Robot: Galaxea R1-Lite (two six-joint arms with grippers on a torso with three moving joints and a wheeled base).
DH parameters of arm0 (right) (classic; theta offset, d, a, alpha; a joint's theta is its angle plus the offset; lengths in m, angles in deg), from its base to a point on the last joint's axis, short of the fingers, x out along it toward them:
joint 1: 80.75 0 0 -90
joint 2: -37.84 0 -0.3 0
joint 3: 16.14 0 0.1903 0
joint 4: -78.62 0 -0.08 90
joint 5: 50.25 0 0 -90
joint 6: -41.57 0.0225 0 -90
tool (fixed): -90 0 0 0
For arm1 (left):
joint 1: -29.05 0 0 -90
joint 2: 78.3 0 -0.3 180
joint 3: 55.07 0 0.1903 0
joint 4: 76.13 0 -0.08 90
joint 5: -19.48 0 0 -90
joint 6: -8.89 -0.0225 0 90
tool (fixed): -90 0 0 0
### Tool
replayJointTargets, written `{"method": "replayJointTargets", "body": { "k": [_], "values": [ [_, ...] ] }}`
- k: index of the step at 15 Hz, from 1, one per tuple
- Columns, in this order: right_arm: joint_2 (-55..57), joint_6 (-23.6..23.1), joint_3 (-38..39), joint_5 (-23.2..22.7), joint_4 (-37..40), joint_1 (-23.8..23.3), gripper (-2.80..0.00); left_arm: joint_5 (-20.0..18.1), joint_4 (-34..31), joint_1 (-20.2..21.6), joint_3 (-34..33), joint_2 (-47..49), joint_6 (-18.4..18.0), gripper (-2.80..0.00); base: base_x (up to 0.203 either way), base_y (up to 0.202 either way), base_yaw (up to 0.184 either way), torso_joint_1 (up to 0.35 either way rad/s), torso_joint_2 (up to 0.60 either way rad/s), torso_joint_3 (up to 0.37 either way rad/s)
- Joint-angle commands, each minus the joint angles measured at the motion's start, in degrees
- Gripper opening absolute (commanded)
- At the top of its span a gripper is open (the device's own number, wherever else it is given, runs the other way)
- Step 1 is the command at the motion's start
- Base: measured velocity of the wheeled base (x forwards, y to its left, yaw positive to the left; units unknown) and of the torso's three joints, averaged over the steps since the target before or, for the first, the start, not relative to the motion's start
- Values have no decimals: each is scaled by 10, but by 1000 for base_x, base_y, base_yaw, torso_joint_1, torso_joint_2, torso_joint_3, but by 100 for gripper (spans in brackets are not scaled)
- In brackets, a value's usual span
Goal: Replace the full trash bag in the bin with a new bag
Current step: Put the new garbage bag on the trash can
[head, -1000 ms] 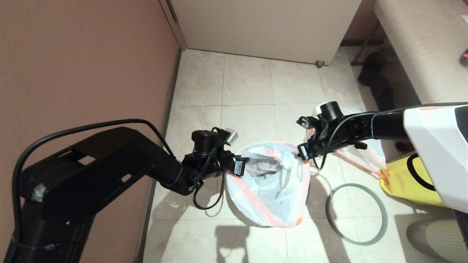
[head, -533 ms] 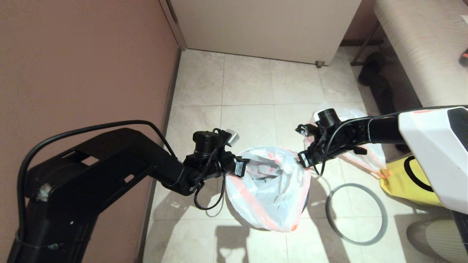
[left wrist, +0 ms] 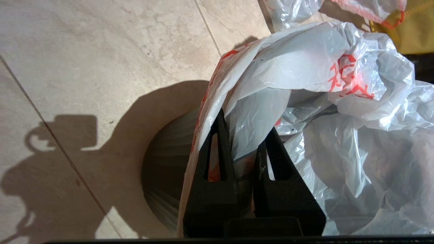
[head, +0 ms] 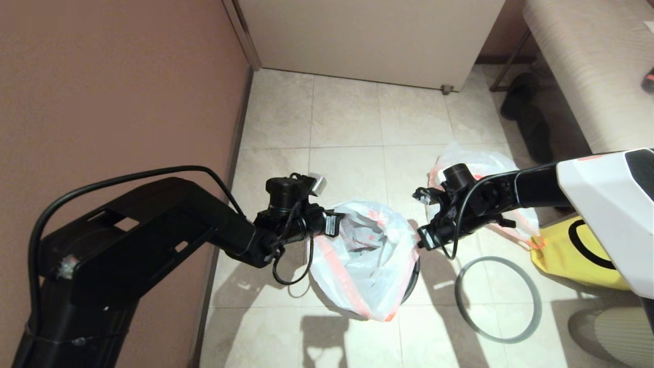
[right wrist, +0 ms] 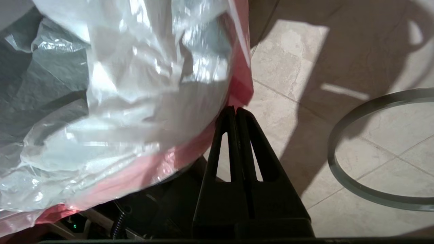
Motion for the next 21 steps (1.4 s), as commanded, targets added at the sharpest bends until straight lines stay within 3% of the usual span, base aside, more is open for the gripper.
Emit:
{"method": "replayJointTargets", "body": {
  "k": [1, 6, 10, 14, 16, 19, 21],
  "values": [
    [2, -3, 1, -3, 1, 7, -280, -1, 4, 2, 4, 0, 3, -280, 0, 0, 0, 0, 0, 0],
    [21, -1, -26, -6, -7, 10, -280, 1, 33, 9, 14, 55, -3, -280, 0, 0, 0, 0, 0, 0],
    [-35, 16, -53, -26, -6, -27, -280, -1, 55, 14, 3, 39, -2, -280, 0, 0, 0, 0, 0, 0],
    [-116, 53, -13, -63, 19, -51, -280, 2, 64, 6, -5, 23, -2, -280, 0, 0, 0, 0, 0, 0],
    [-141, 74, 42, -77, 23, -52, -280, 35, 87, 6, 14, 33, 2, -280, 0, 0, 0, 0, 0, 0],
    [-139, 140, 62, -132, 23, -53, -280, 52, 95, 8, 33, 49, 5, -280, 0, 0, 0, 0, 0, 0],
    [-130, 158, 71, -152, 19, -53, -280, 52, 93, 13, 36, 50, 13, -280, 0, 0, 0, 0, 0, 0]
  ]
}}
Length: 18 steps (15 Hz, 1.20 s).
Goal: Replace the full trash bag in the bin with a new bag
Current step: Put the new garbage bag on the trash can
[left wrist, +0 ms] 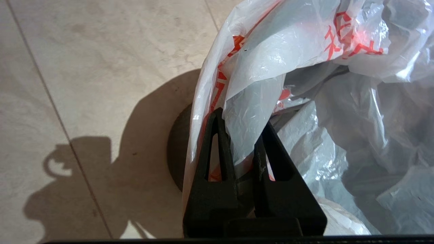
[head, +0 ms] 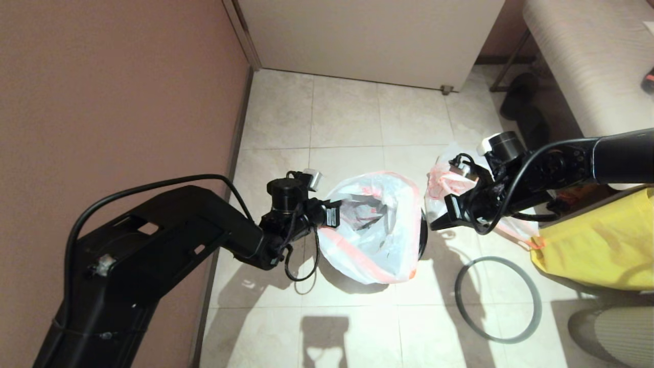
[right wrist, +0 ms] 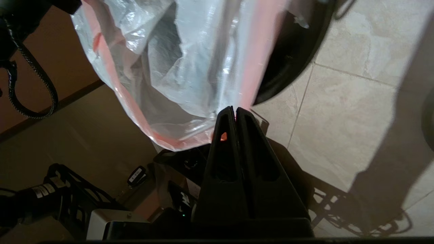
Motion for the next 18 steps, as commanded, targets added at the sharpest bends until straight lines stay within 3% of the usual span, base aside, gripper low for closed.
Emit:
{"method": "replayJointTargets", "body": {
  "k": [1, 8, 14, 15, 18],
  "values": [
    [10, 3, 4, -8, -11, 1, 0, 0, 4, 2, 5, 5, 0, -280, 0, 0, 0, 0, 0, 0],
    [90, 5, -13, -14, -98, 23, 0, 1, 3, 3, 9, 9, 0, -280, 0, 0, 0, 0, 0, 0],
    [106, 4, -36, -14, -110, 24, 0, 1, 5, 3, 9, 9, 0, -280, 0, 0, 0, 0, 0, 0],
    [109, 5, -36, -14, -117, 25, -280, 1, 5, 3, 9, 9, 0, -280, 0, 0, 0, 0, 0, 0],
    [119, 6, -36, -14, -130, 29, -280, 1, 5, 3, 9, 9, 0, -280, 0, 0, 0, 0, 0, 0]
  ]
}}
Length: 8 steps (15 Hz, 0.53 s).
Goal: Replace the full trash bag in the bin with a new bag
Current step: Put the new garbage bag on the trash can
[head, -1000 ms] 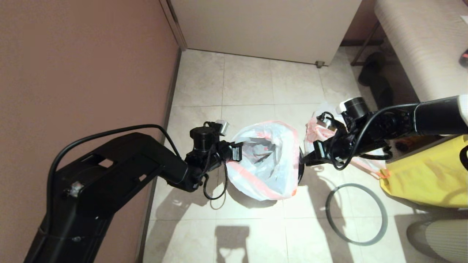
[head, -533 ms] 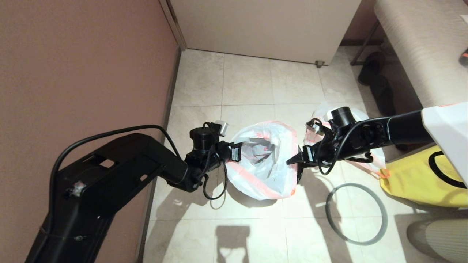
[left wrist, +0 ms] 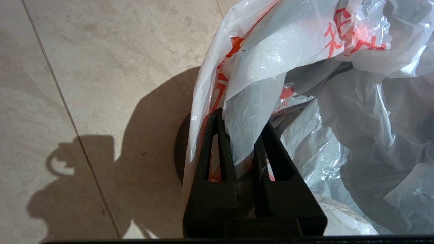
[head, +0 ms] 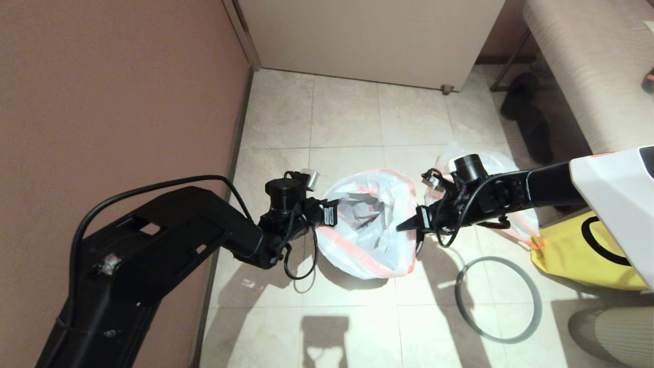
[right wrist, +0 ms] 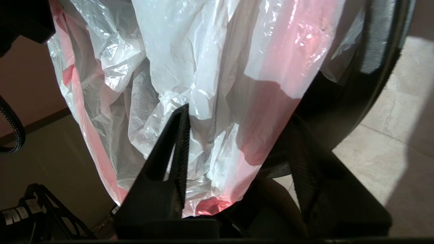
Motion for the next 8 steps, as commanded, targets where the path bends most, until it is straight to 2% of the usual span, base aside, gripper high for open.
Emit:
{"method": "replayJointTargets", "body": {
  "k": [1, 6, 8],
  "values": [
    [6, 2, 0, -2, 0, 0, -280, -1, 3, 0, 0, 0, 0, -280, 0, 0, 0, 0, 0, 0],
    [-27, 25, 7, -3, 3, -4, -280, -1, 3, 0, 0, 1, 0, -280, 0, 0, 0, 0, 0, 0],
    [-54, 31, 37, -4, 4, -19, -280, 0, 2, 1, 4, 3, 0, -280, 0, 0, 0, 0, 0, 0]
  ]
}}
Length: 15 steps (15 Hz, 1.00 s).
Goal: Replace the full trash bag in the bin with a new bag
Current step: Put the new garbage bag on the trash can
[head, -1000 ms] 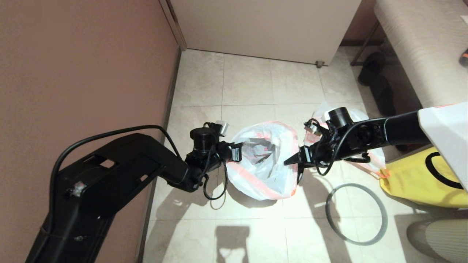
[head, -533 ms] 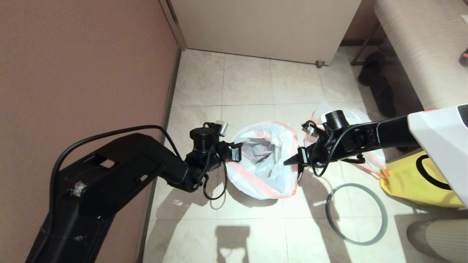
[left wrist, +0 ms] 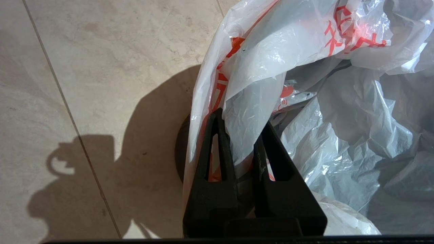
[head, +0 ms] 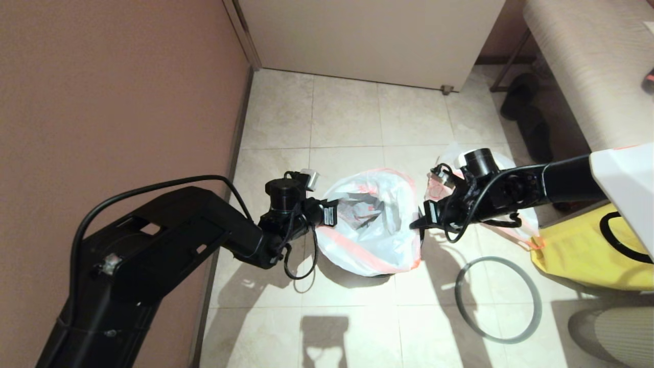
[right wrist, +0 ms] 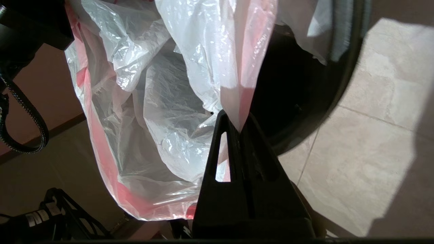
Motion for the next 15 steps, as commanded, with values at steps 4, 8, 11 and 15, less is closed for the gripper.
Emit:
{"method": "replayJointTargets", "body": {
  "k": [4, 8, 11, 15],
  "values": [
    [0, -6, 39, 0, 0, -31, -280, 0, 3, 7, 8, 7, 0, -280, 0, 0, 0, 0, 0, 0],
    [63, -37, 35, 25, -1, -18, -280, 0, 3, 7, 10, 10, 0, -280, 0, 0, 0, 0, 0, 0],
    [96, -49, 3, 64, 0, -2, -280, 0, 3, 8, 12, 10, 0, -280, 0, 0, 0, 0, 0, 0],
    [124, -48, -69, 94, -1, 1, -280, 0, 3, 7, 10, 10, 0, -280, 0, 0, 0, 0, 0, 0]
  ]
}}
